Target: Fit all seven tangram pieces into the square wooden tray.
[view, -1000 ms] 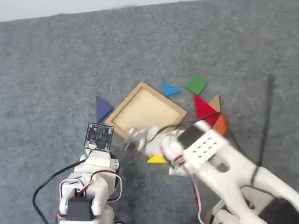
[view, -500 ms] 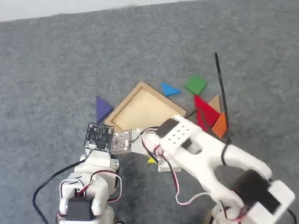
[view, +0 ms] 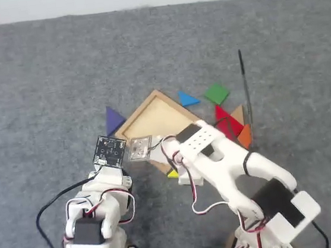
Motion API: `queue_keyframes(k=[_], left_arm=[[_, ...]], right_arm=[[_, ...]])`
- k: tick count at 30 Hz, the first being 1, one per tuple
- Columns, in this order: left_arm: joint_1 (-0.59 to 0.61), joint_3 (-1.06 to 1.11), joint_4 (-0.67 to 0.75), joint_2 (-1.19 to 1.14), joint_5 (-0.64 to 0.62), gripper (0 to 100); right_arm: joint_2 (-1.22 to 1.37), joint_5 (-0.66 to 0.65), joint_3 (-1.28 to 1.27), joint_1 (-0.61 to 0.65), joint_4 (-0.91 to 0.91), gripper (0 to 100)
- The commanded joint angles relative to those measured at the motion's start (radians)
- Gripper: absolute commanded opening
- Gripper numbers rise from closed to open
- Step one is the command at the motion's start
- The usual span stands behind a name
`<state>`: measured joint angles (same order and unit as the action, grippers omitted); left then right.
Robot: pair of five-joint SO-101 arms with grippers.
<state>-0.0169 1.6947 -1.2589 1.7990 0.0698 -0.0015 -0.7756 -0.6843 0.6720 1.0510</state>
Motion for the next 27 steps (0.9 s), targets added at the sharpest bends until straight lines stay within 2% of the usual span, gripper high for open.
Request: queue_keyframes(k=[1, 4, 10, 17, 27], left_arm=[[0.0, -0.01, -0.002, 0.017, 0.002, 2], [0.0, -0.01, -0.002, 0.017, 0.002, 2], [0.0, -0.01, -0.002, 0.017, 0.002, 2], [0.0, -0.01, -0.002, 0.017, 0.002, 2], [0.0, -0.01, -0.002, 0.017, 0.002, 2]], right_arm=[[0.005, -0.006, 0.006, -0.028, -0.013, 29.2], [0.002, -0.005, 0.006, -0.033, -0.012, 27.1], [-0.002, -0.003, 0.006, -0.041, -0.005, 13.1], [-0.047, 0.04, 0.014, -0.091, -0.005, 12.3], [-0.335, 0.04, 0.014, -0.116, 0.088, 12.2]])
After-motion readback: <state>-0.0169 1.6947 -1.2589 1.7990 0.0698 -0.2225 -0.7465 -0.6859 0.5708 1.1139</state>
